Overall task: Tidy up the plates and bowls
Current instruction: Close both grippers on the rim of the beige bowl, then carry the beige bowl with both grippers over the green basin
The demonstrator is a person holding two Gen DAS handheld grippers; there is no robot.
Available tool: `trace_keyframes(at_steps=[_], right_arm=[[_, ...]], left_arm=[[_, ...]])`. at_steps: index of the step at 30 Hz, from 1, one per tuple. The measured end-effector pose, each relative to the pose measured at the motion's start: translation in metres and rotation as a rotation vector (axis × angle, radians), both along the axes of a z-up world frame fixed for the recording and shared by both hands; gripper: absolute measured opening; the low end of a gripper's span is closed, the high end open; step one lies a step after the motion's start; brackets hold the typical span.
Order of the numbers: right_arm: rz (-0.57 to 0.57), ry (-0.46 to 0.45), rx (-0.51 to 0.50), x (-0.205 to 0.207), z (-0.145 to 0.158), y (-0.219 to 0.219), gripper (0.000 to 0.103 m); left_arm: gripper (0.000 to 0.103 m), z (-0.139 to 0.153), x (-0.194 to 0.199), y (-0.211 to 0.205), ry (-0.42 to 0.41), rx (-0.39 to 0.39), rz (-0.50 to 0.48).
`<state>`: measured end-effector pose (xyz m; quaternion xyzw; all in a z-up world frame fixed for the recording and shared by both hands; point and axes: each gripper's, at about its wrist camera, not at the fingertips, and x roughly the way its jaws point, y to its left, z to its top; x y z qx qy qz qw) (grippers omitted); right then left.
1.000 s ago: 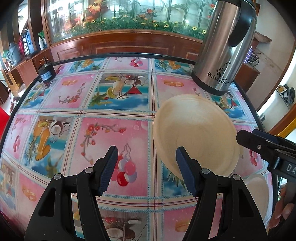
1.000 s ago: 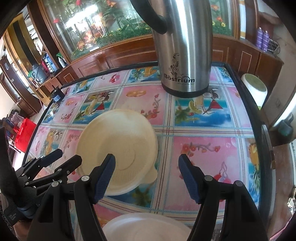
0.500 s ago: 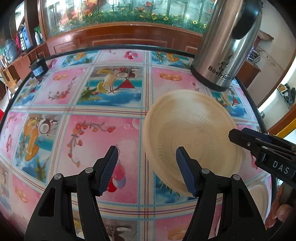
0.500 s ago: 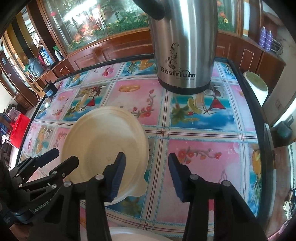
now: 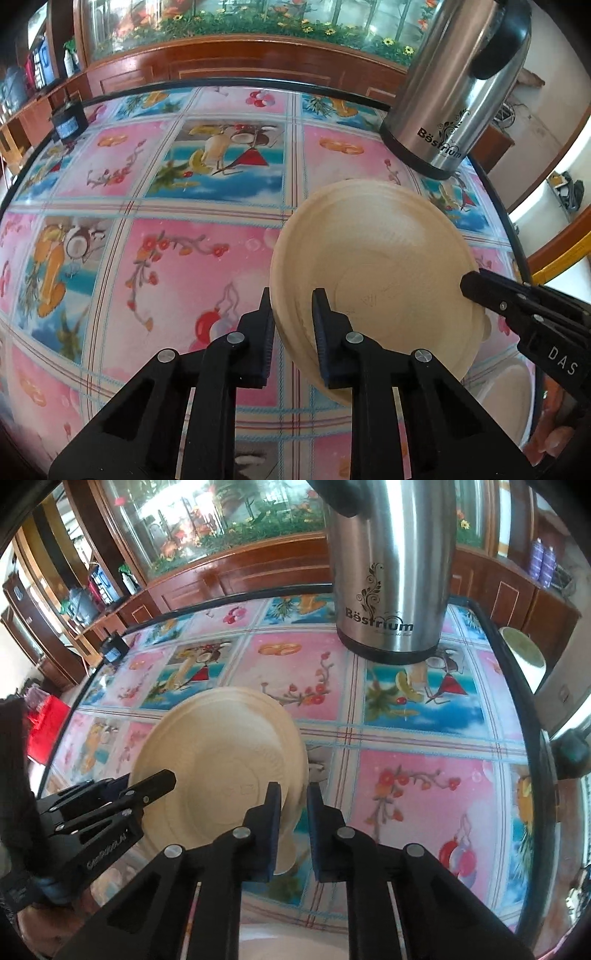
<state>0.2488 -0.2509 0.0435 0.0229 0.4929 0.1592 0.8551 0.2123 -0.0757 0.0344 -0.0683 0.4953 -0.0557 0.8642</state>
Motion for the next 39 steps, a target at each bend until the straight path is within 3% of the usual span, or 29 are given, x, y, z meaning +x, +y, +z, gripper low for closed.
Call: trace_keyframes(at_steps=[17, 39], right_arm=[[0.057, -0.019, 0.006, -0.061, 0.011, 0.038, 0.013], [0.111, -0.034, 0.054, -0.179, 0.020, 0.081, 0.015]], left_arm=[[0.017, 0.019, -0.070, 0.048, -0.012, -0.054, 0.044], [0.017, 0.047, -0.202, 0.100, -0.090, -0.037, 0.048]])
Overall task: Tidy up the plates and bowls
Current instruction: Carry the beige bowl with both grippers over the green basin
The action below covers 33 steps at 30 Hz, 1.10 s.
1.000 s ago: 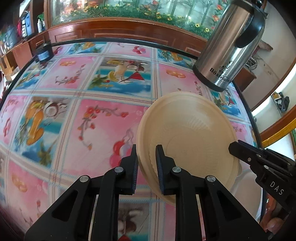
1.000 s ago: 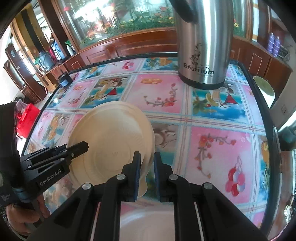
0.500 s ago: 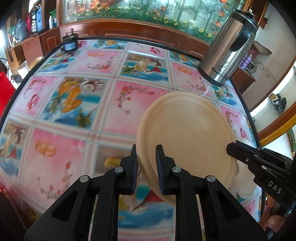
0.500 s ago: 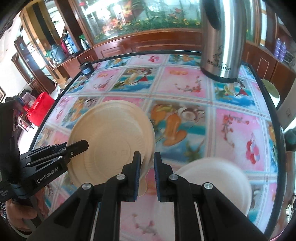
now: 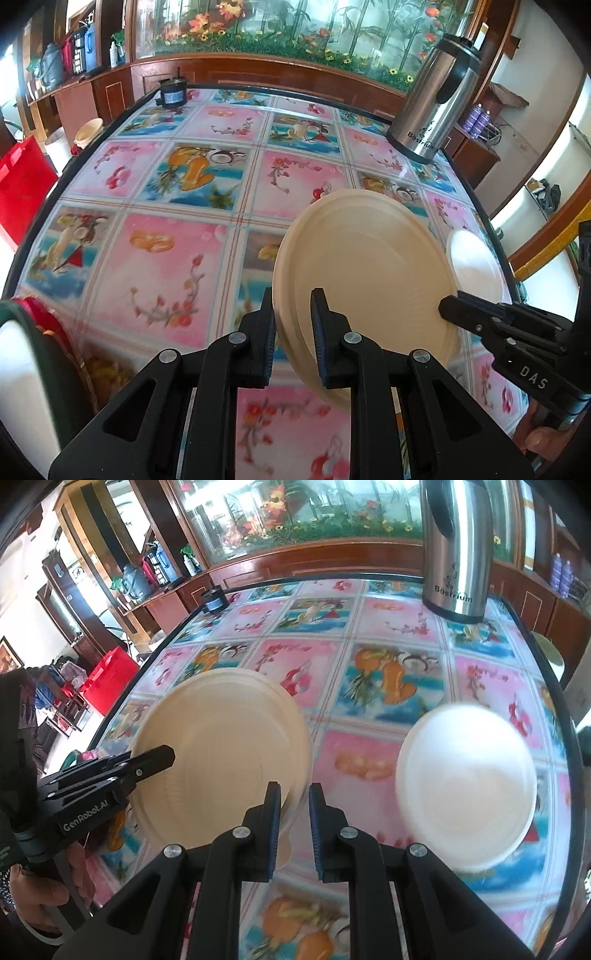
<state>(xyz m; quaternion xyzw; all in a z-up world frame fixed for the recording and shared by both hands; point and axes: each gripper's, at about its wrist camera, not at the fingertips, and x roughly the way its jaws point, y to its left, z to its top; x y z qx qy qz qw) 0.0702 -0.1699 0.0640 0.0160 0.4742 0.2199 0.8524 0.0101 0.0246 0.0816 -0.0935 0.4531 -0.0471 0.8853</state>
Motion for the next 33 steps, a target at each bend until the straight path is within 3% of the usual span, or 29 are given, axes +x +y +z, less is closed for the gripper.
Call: trace_keyframes(at_steps=[9, 18, 28, 33], right_arm=[[0.043, -0.047, -0.001, -0.033, 0.023, 0.029, 0.016], [0.132, -0.085, 0.016, -0.048, 0.039, 0.080, 0.016], [0.286, -0.102, 0.027, -0.064, 0.047, 0.169, 0.016], [0.362, -0.095, 0.013, -0.073, 0.043, 0.210, 0.017]], left_arm=[[0.017, 0.016, -0.043, 0.030, -0.019, -0.016, 0.015], [0.017, 0.039, -0.079, 0.087, -0.079, -0.022, 0.089], [0.017, 0.057, -0.123, 0.167, -0.120, 0.002, 0.210], [0.017, 0.049, -0.142, 0.206, -0.103, -0.003, 0.278]])
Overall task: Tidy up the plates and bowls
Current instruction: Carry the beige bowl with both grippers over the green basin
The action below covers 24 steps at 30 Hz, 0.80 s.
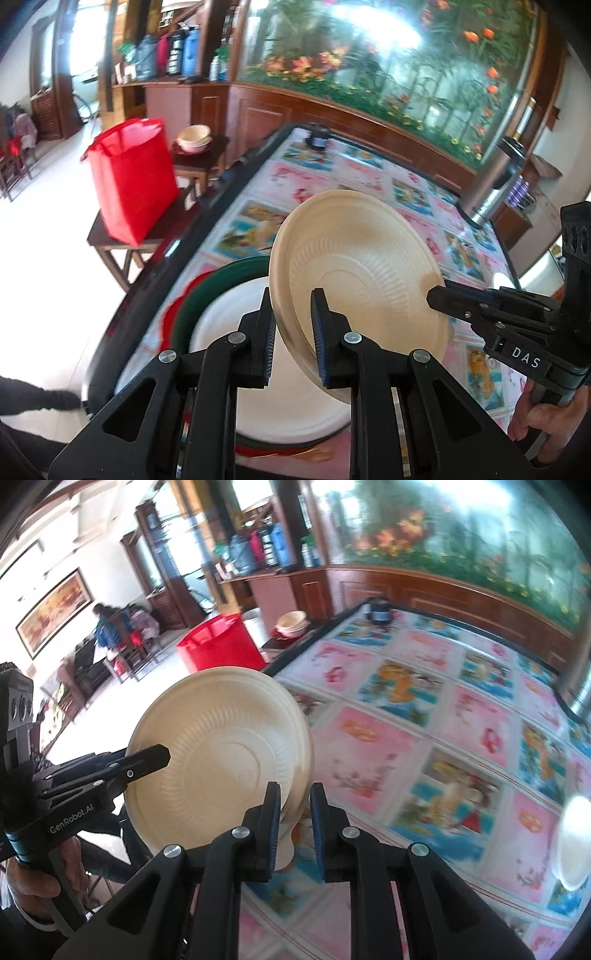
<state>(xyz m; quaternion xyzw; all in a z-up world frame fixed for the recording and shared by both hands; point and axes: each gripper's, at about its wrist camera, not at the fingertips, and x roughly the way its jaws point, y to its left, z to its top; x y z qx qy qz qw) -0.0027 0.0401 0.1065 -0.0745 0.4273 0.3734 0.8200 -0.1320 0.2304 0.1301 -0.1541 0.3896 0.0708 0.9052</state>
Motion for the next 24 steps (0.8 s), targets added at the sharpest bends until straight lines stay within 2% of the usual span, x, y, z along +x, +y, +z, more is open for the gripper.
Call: trace_keyframes(at_steps=[5, 10, 24], right_arm=[[0.044, 0.016, -0.033, -0.007, -0.013, 0.026, 0.017], [0.055, 0.029, -0.063, -0.013, -0.022, 0.030, 0.017], [0.057, 0.068, -0.095, -0.017, -0.042, 0.039, 0.018]], left_arm=[[0.017, -0.020, -0.010, 0.022, 0.035, -0.038, 0.029], [0.017, -0.033, -0.014, 0.026, 0.053, -0.053, 0.032], [0.018, -0.056, -0.012, 0.023, 0.074, 0.026, 0.061]])
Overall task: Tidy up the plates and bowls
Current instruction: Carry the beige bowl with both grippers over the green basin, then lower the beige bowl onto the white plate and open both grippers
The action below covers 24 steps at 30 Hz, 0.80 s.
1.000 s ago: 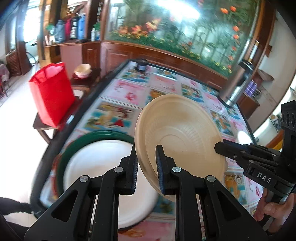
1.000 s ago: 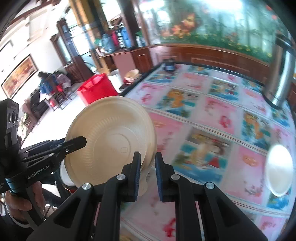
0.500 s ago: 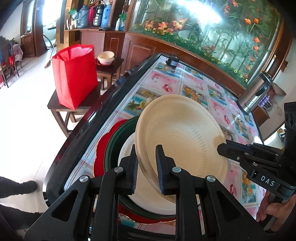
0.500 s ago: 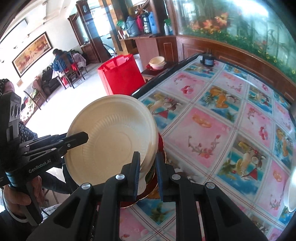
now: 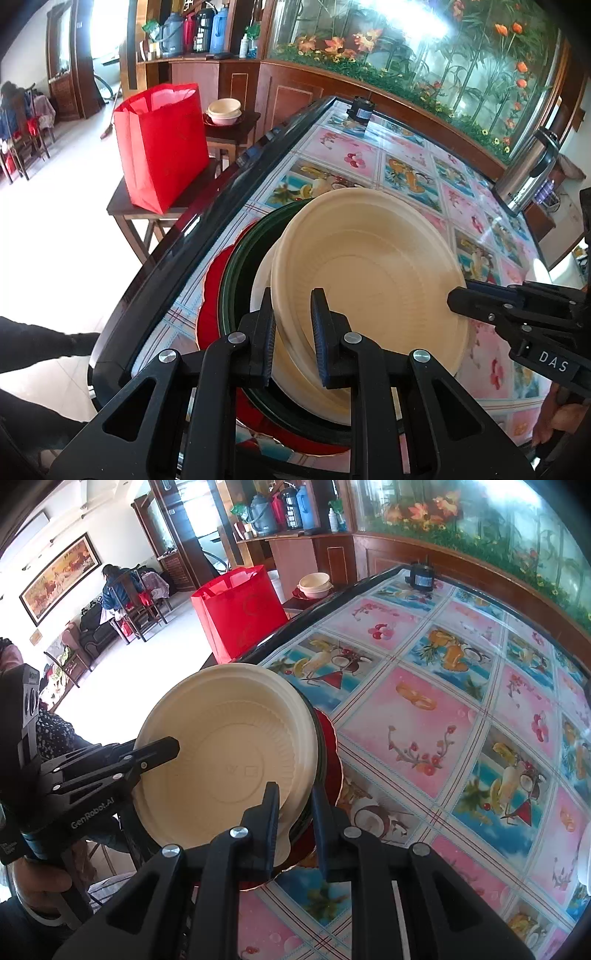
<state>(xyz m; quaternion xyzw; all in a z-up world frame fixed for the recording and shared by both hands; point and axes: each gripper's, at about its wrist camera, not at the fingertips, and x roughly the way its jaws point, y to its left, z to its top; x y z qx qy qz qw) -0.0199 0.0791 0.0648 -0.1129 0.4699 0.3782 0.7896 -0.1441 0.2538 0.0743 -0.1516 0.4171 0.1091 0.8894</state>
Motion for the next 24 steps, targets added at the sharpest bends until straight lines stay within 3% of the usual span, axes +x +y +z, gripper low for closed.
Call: trace_keyframes(at_steps=[7, 17, 18, 21, 24], right_arm=[[-0.009, 0.024, 0.023, 0.003, -0.002, -0.002, 0.018], [-0.037, 0.042, 0.078, 0.007, 0.000, -0.014, 0.027], [-0.040, 0.043, 0.083, 0.007, 0.001, -0.015, 0.029], [-0.052, 0.052, 0.103, 0.006, 0.001, -0.022, 0.037], [-0.055, 0.053, 0.113, 0.006, 0.002, -0.026, 0.037]], left_arm=[[0.017, -0.001, -0.001, -0.002, -0.017, 0.048, 0.005], [0.022, 0.005, -0.001, -0.004, -0.032, 0.128, 0.019], [0.029, 0.007, -0.002, -0.003, -0.041, 0.138, 0.028], [0.065, 0.017, -0.007, 0.001, -0.090, 0.153, 0.056], [0.066, 0.025, -0.009, 0.001, -0.124, 0.169, 0.065]])
